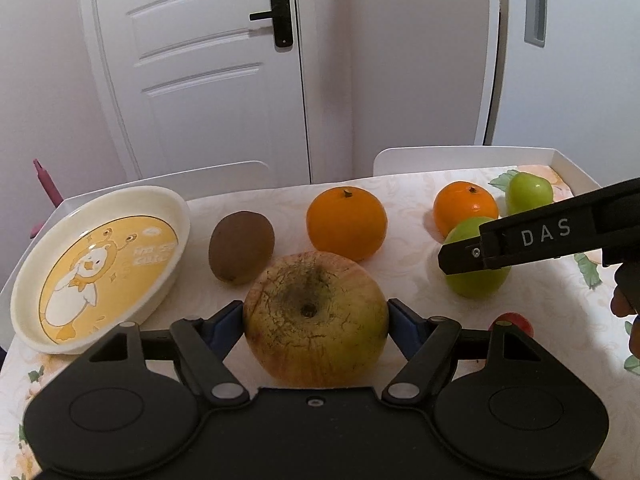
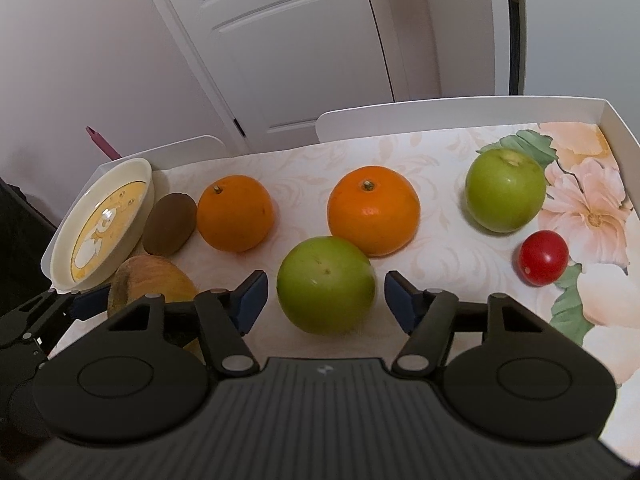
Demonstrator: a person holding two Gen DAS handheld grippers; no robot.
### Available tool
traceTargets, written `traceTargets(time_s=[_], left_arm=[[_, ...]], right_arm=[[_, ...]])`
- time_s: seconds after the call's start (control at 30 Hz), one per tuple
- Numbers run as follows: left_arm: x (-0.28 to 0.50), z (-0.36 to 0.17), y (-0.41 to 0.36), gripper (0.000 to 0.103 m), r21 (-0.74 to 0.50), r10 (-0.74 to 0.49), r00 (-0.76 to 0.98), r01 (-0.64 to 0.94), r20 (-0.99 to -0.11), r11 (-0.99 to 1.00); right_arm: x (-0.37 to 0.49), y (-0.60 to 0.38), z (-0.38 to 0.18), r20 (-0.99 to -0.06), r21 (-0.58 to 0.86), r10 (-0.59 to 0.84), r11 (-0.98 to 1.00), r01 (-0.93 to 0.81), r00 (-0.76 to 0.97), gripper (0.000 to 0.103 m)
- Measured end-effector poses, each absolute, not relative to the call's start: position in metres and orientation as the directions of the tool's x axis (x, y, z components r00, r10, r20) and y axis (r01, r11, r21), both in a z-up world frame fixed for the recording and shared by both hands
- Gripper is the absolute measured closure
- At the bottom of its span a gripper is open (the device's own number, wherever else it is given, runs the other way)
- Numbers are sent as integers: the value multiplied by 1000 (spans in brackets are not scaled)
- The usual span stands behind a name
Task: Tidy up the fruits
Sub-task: 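Grasp the large yellow apple with the left tool while the right tool grasps the green apple, then carry the yellow apple with the left tool while the right tool carries the green apple to the bowl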
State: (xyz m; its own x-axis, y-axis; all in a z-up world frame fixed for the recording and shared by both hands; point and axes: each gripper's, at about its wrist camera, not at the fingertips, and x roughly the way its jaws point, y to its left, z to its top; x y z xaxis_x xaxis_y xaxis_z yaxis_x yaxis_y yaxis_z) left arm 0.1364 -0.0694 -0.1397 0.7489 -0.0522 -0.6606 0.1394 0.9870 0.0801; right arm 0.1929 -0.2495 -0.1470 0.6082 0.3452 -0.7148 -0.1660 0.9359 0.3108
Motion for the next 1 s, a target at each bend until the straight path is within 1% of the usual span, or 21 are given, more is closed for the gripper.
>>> traceTargets(time_s=[0.1,0.23,0.5,0.8,1.0], left_arm=[[136,-139,-67,24,85,-46,751,135,-659,987],[131,-135,-62,24,82,-36,760,117,-649,990],[115,-117,-53,24,78,-4,783,67,-622,995],[89,-76,-28,24,50,73,813,-54,-578,997],[83,-48,6,24,46,125,828,-120,-547,992]], right_arm=[[193,-246,-147,-720,288,338,940,-181,606,34],[190,-242,-143,-720,256,329,944,-208,610,34],[178,-233,-120,-696,264,366,931,-253,618,34],[166,-210,-77,-659,246,416,906,-344,627,34],[168,-181,-52,-638,244,445,891,-382,629,34]])
